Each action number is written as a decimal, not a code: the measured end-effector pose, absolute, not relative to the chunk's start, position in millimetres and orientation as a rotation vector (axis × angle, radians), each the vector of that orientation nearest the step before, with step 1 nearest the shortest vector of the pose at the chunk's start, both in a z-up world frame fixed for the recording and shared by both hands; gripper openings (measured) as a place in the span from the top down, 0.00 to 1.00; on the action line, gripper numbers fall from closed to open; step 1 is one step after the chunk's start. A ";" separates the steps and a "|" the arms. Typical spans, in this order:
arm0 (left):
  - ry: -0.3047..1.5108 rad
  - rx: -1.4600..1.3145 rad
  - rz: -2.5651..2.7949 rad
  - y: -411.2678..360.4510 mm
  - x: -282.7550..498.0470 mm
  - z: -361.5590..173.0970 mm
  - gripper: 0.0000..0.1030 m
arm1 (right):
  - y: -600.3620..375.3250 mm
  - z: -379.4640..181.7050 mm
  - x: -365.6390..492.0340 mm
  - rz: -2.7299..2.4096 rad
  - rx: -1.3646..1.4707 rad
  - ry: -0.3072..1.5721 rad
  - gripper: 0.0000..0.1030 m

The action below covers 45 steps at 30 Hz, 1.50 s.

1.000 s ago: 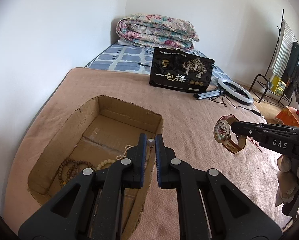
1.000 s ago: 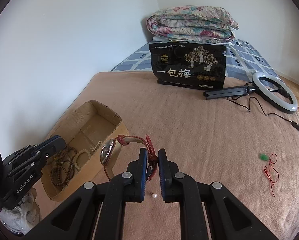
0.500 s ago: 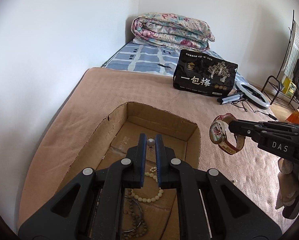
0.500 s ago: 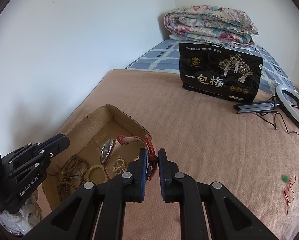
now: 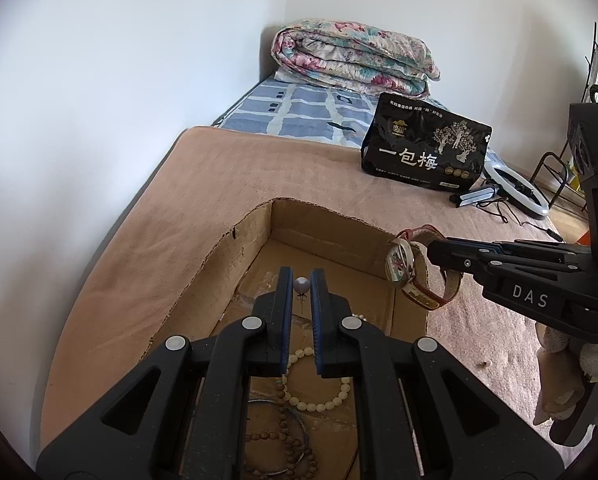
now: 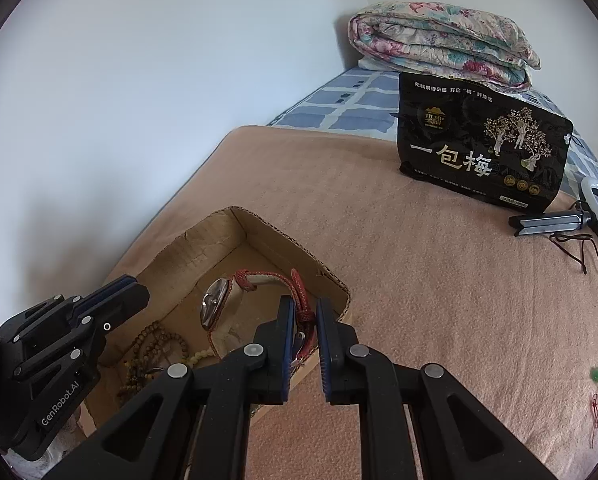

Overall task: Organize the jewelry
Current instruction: 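Carry the pearl earring and watch into the cardboard box and open both grippers, then withdraw both open grippers from the box toward the remaining pearl and pendant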

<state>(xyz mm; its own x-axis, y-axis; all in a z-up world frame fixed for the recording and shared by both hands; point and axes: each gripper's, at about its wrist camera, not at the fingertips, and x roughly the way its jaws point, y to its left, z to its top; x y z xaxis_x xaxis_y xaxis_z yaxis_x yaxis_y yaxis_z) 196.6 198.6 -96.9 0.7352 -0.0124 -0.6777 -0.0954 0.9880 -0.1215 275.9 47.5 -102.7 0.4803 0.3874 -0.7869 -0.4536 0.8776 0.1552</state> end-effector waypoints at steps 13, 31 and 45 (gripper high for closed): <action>0.754 -0.177 0.060 210.5 195.8 -98.6 0.89 | 52.1 -105.1 279.8 0.518 -0.028 0.958 0.55; 0.725 -0.157 0.093 204.0 181.0 -88.6 0.58 | 33.4 -89.6 265.5 0.477 -0.050 0.924 0.31; 0.682 -0.114 0.067 172.5 155.1 -62.1 0.58 | 4.2 -61.6 234.4 0.441 -0.086 0.858 0.22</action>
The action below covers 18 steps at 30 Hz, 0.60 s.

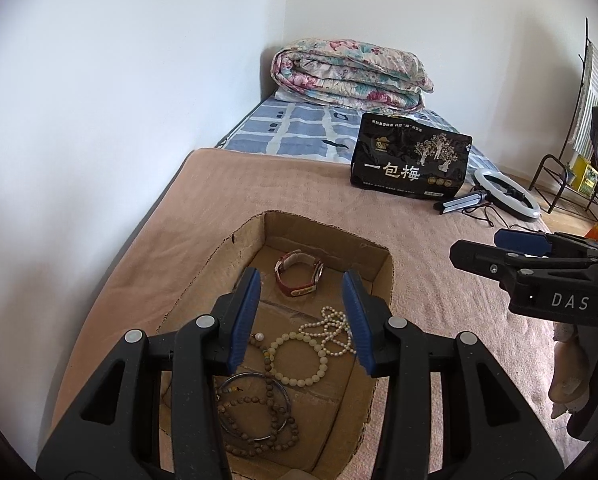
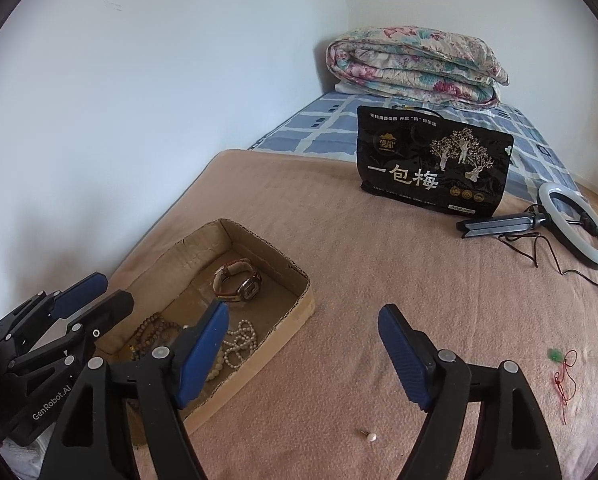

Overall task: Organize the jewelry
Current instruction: 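Withdraw both open grippers from the box toward the remaining pearl and pendant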

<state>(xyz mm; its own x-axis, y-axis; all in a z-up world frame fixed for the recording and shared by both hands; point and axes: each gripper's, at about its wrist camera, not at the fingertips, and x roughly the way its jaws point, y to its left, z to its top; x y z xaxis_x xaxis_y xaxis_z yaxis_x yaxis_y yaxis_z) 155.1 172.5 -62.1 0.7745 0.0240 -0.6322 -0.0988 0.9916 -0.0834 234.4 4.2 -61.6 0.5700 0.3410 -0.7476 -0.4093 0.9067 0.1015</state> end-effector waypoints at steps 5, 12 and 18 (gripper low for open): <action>0.661 -0.089 0.077 160.2 146.4 -55.7 0.58 | -7.1 -55.2 221.6 0.434 -0.088 0.846 0.21; 0.644 -0.069 0.051 139.4 134.8 -46.6 0.58 | -30.2 -40.8 203.9 0.399 -0.111 0.802 0.10; 0.635 -0.058 0.014 117.7 126.7 -39.7 0.58 | -55.3 -26.9 190.5 0.353 -0.112 0.769 0.02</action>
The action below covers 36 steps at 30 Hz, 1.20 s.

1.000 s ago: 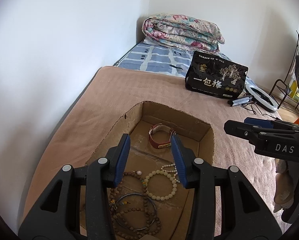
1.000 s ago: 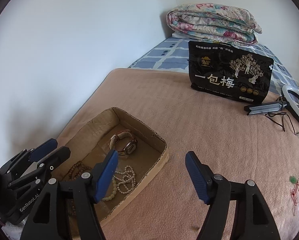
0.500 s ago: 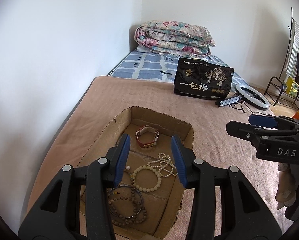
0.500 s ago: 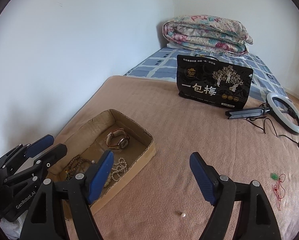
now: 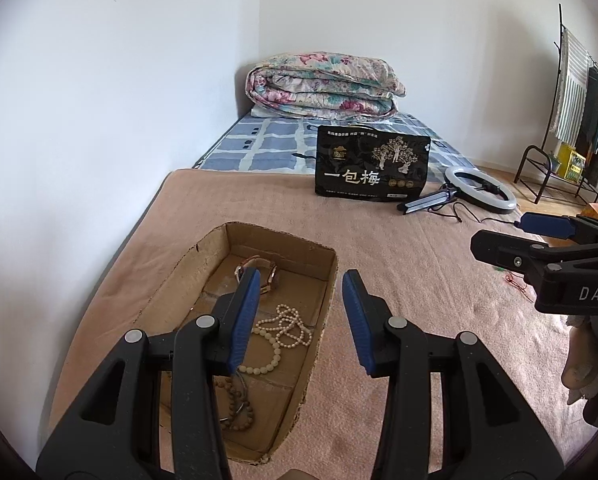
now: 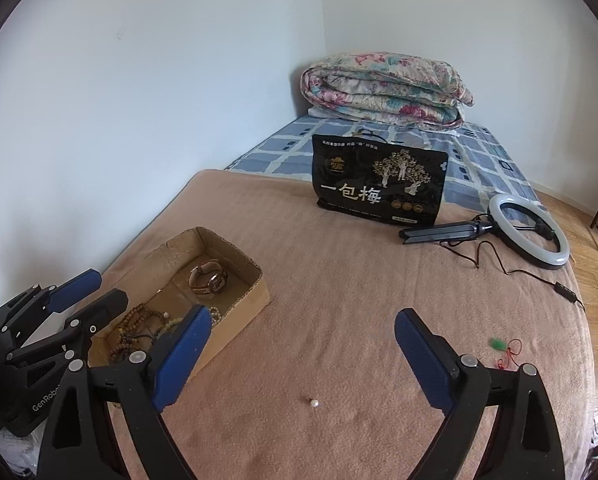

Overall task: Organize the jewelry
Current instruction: 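Withdraw both open grippers from the box toward the remaining pearl and pendant, then grasp the second pearl earring with the left gripper while the right grasps the green jade pendant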

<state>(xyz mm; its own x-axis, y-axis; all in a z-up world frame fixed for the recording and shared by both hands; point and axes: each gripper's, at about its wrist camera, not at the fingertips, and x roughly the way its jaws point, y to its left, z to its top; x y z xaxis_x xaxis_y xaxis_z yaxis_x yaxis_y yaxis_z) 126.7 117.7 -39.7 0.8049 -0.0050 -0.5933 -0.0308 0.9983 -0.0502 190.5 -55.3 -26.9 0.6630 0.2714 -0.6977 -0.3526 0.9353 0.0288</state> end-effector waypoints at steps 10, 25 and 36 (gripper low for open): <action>0.631 -0.044 -0.057 68.2 121.2 -37.8 0.41 | -106.7 -10.4 169.1 0.265 -0.111 0.703 0.00; 0.665 -0.005 -0.155 0.9 128.4 -62.4 0.41 | -191.3 -17.9 166.0 0.173 -0.100 0.694 0.00; 0.724 -0.007 -0.193 -17.0 137.7 -101.0 0.41 | -279.7 -44.8 191.2 0.055 -0.066 0.713 0.00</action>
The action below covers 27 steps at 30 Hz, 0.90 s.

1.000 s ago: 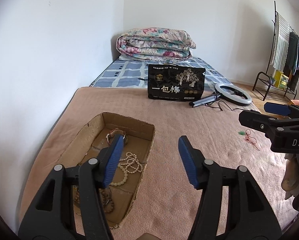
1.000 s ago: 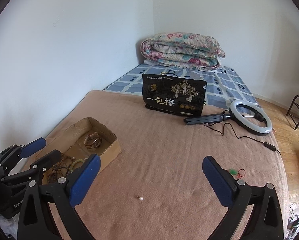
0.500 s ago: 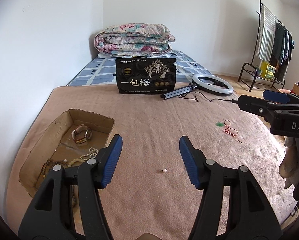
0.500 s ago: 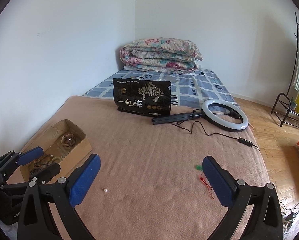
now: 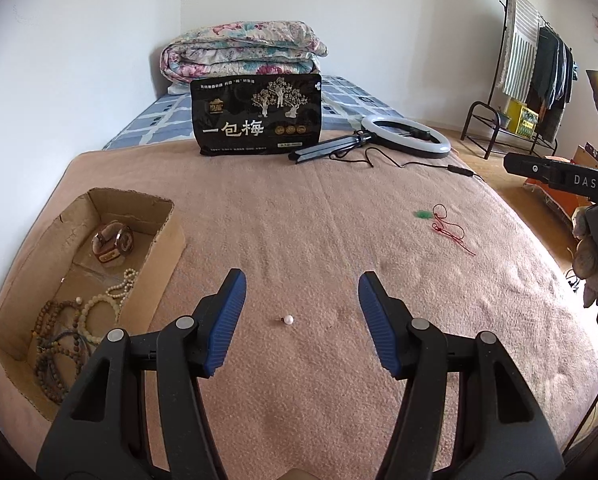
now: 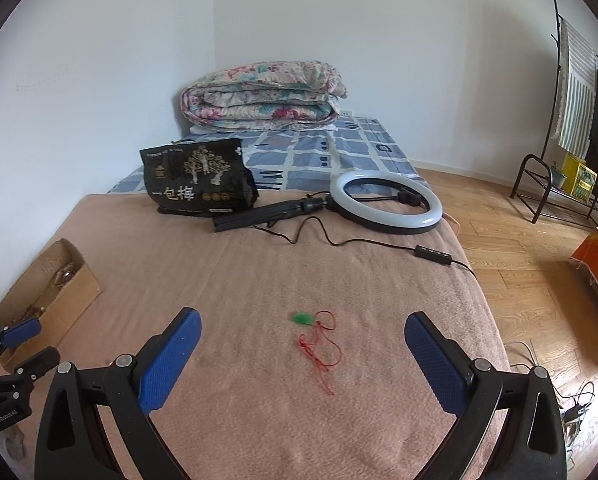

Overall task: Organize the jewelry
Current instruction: 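Grasp the second pearl earring with the left gripper while the right grasps the green jade pendant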

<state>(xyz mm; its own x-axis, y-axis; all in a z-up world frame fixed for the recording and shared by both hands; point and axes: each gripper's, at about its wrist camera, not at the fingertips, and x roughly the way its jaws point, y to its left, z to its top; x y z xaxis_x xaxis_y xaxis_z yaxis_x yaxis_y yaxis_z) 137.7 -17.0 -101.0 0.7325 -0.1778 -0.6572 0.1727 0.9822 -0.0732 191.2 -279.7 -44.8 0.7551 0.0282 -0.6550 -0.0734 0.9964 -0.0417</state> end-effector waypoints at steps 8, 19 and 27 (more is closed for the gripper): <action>0.777 -0.018 -0.213 -19.9 150.5 -129.8 0.51 | -312.3 -74.3 214.8 0.070 -0.026 0.757 0.04; 0.846 -0.008 -0.227 -22.4 168.4 -164.8 0.68 | -310.9 -123.2 246.7 0.148 -0.079 0.824 0.14; 0.884 -0.009 -0.197 -17.6 180.6 -182.4 0.69 | -302.8 -150.4 266.6 0.189 -0.101 0.867 0.19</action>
